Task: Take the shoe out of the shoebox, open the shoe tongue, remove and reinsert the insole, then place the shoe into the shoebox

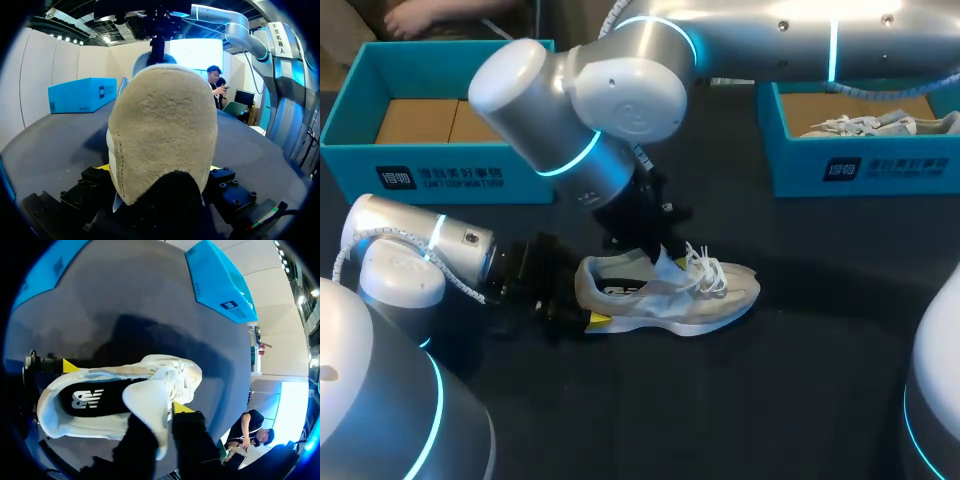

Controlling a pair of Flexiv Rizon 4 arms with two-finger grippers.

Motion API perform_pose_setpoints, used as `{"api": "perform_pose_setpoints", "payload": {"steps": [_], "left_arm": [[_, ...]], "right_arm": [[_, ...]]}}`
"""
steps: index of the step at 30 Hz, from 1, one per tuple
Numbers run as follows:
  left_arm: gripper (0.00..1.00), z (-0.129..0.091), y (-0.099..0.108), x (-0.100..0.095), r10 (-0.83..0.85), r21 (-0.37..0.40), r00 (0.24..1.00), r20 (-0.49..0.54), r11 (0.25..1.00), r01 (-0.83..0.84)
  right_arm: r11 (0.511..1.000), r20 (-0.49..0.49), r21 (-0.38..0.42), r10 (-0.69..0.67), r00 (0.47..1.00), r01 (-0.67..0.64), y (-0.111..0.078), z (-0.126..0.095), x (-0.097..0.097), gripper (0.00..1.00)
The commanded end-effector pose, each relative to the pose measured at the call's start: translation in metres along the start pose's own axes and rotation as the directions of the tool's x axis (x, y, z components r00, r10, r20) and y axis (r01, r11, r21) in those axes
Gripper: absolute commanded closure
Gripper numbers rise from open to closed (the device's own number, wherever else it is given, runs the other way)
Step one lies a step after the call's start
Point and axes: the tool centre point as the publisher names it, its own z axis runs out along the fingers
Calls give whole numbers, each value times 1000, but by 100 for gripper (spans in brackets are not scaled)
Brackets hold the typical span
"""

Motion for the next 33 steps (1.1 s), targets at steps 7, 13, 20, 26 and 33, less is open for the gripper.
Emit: {"api": "perform_pose_setpoints", "payload": {"steps": [7, 13, 20, 26, 33], "left_arm": [[100, 1, 1, 0, -1, -4, 1000, -3, 1000, 1], [100, 1, 1, 0, -1, -4, 1000, -3, 1000, 1], [100, 1, 1, 0, -1, -4, 1000, -3, 1000, 1], [100, 1, 1, 0, -1, -4, 1000, -3, 1000, 1], [100, 1, 1, 0, -1, -4, 1000, -3, 1000, 1]], "right_arm": [[994, -59, -23, 101, 993, -103, -2, 20, -25, 100], [993, -65, -35, 107, 992, -110, 2, 30, -41, 100], [994, -64, -42, 94, 994, -96, 10, 42, -49, 100], [994, -69, -46, 93, 993, -96, 12, 52, -54, 100], [992, -70, -53, 107, 992, -110, 15, 63, -62, 87]]}}
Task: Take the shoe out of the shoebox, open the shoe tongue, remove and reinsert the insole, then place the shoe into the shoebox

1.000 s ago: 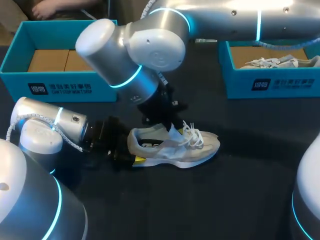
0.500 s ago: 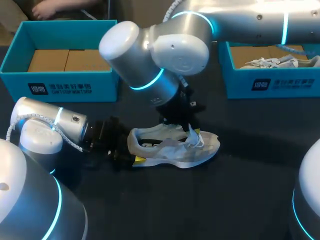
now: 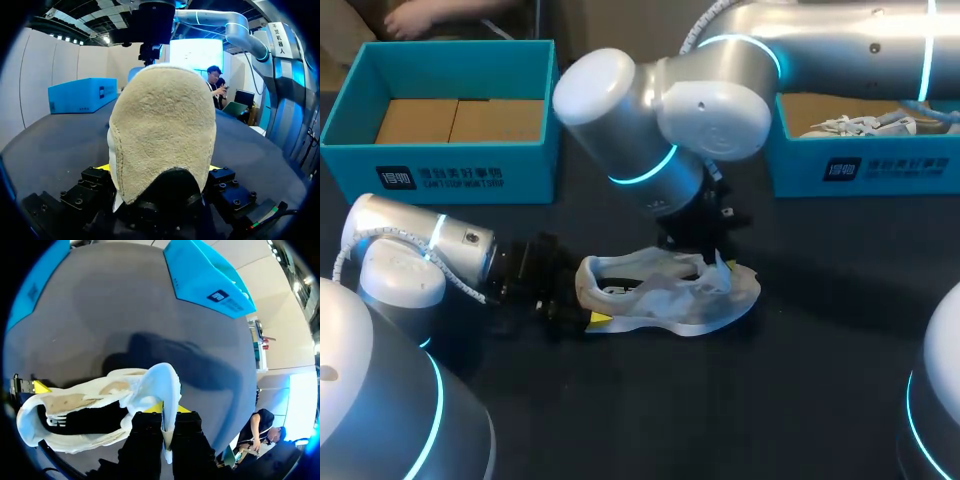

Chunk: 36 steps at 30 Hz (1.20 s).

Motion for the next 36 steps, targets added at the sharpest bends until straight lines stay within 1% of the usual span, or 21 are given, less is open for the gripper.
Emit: {"api": "perform_pose_setpoints", "payload": {"steps": [1, 2, 6, 9, 17, 20, 25, 28, 31, 36], "left_arm": [[100, 1, 2, 0, 0, -4, 1000, -3, 1000, 0], [100, 1, 2, 0, 0, -4, 1000, -3, 1000, 0], [100, 1, 2, 0, 0, -4, 1000, -3, 1000, 0], [100, 1, 2, 0, 0, -4, 1000, -3, 1000, 0], [100, 1, 2, 0, 0, -4, 1000, -3, 1000, 0], [100, 1, 2, 0, 0, -4, 1000, -3, 1000, 0], [100, 1, 2, 0, 0, -4, 1000, -3, 1000, 0], [100, 1, 2, 0, 0, -4, 1000, -3, 1000, 0], [100, 1, 2, 0, 0, -4, 1000, -3, 1000, 0], [100, 1, 2, 0, 0, -4, 1000, -3, 1000, 0]], "right_arm": [[1000, -10, -5, 5, 1000, -5, -1, 10, -10, 78], [1000, -7, -3, 4, 1000, -4, -1, 11, -11, 73], [1000, -1, 0, 13, 1000, -13, -1, 14, -17, 62], [1000, 2, 1, 20, 1000, -20, -1, 17, -21, 60], [999, 25, 8, 53, 998, -54, 0, 23, -36, 59], [998, 28, 11, 55, 998, -56, 2, 26, -38, 58], [997, 20, 39, 65, 998, -65, 6, 43, -37, 60], [997, 15, 50, 64, 998, -65, 6, 49, -36, 60], [996, 13, 53, 64, 998, -65, 6, 48, -36, 59], [997, 33, 31, 71, 997, -72, 7, 34, -44, 57]]}}
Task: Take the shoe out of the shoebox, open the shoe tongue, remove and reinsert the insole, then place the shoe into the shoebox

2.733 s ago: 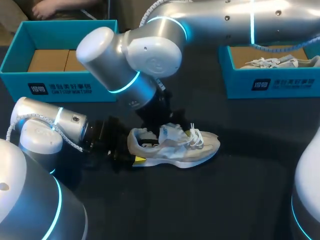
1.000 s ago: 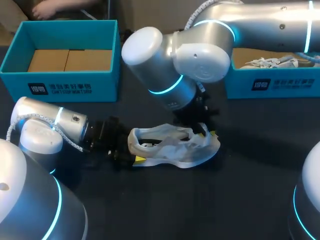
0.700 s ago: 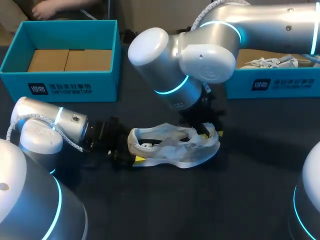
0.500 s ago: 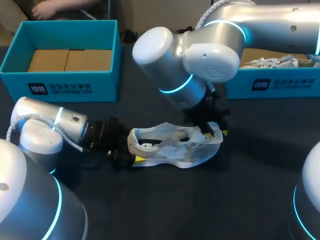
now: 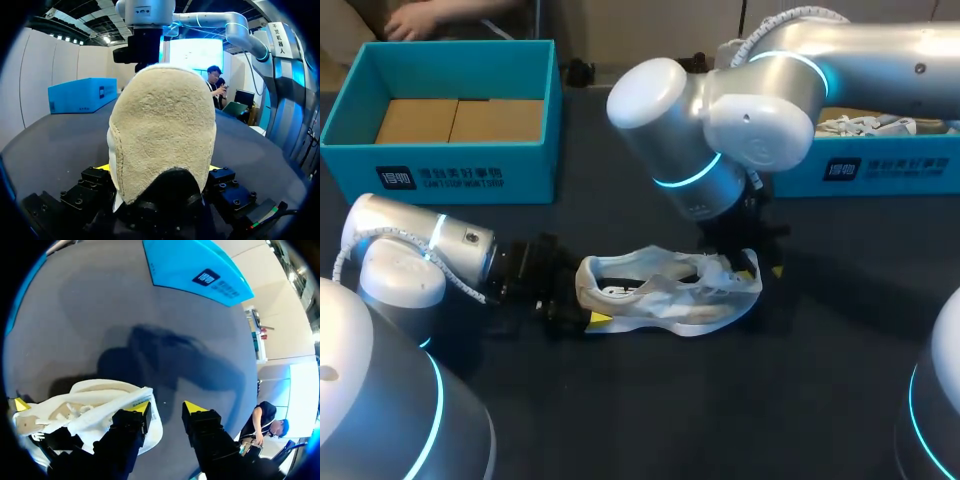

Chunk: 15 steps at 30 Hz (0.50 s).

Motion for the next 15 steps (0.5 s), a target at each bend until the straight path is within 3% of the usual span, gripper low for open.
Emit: {"api": "perform_pose_setpoints", "payload": {"steps": [1, 5, 6, 11, 15], "left_arm": [[100, 1, 2, 0, 0, -4, 1000, -3, 1000, 0], [100, 1, 2, 0, 0, -4, 1000, -3, 1000, 0], [100, 1, 2, 0, 0, -4, 1000, -3, 1000, 0], [100, 1, 2, 0, 0, -4, 1000, -3, 1000, 0], [100, 1, 2, 0, 0, -4, 1000, -3, 1000, 0]], "right_arm": [[1000, 8, -22, 4, 1000, -4, -1, -15, -7, 57], [999, 5, -54, -8, 1000, 8, 2, -28, -7, 51], [998, 11, -58, -12, 1000, 13, 3, -31, -7, 37], [995, 26, -94, -16, 1000, 19, 7, -46, -9, 2], [992, 43, -123, -20, 999, 26, 11, -59, -13, 0]]}}
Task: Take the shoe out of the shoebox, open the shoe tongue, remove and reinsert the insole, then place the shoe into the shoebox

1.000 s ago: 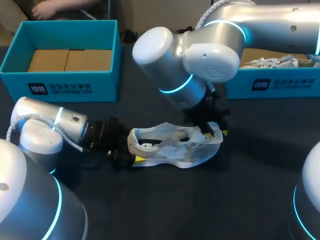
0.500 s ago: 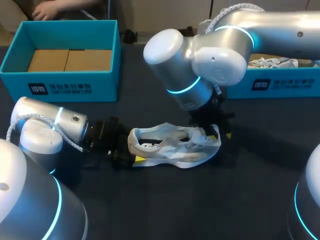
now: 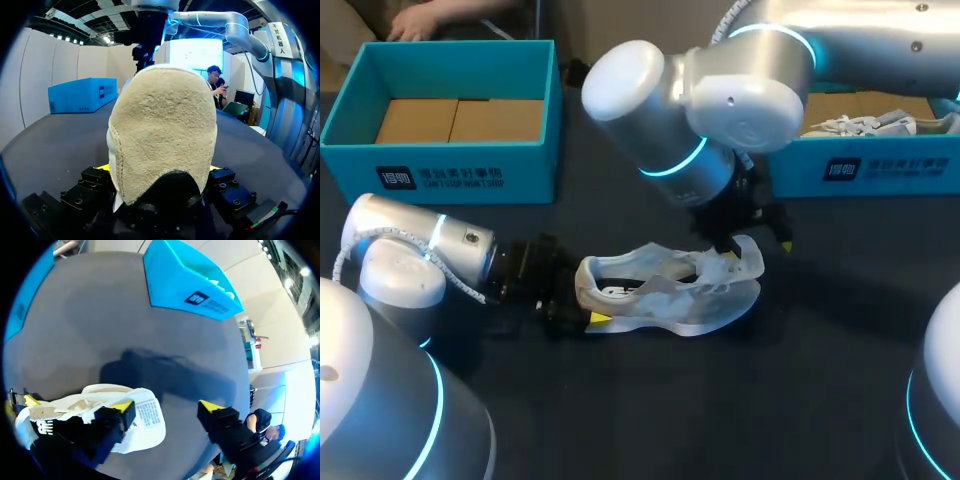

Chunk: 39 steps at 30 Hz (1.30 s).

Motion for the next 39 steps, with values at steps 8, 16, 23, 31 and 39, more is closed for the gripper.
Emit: {"api": "perform_pose_setpoints", "payload": {"steps": [8, 16, 23, 31, 39], "left_arm": [[100, 1, 1, 0, 0, -3, 1000, -3, 1000, 0], [100, 1, 1, 0, 0, -3, 1000, -3, 1000, 0], [100, 1, 1, 0, 0, -3, 1000, -3, 1000, 0], [100, 1, 1, 0, 0, -3, 1000, -3, 1000, 0], [100, 1, 1, 0, 0, -3, 1000, -3, 1000, 0]], "right_arm": [[996, 17, -81, -33, 999, 34, 13, -35, -8, 0], [981, 23, -160, -104, 994, 107, 31, -61, -8, 0], [953, -20, -242, -193, 981, 182, 42, -78, -7, 0], [836, -73, -406, -433, 899, 370, 50, -105, -3, 0], [659, -44, -476, -679, 732, 583, 55, -122, 13, 0]]}}
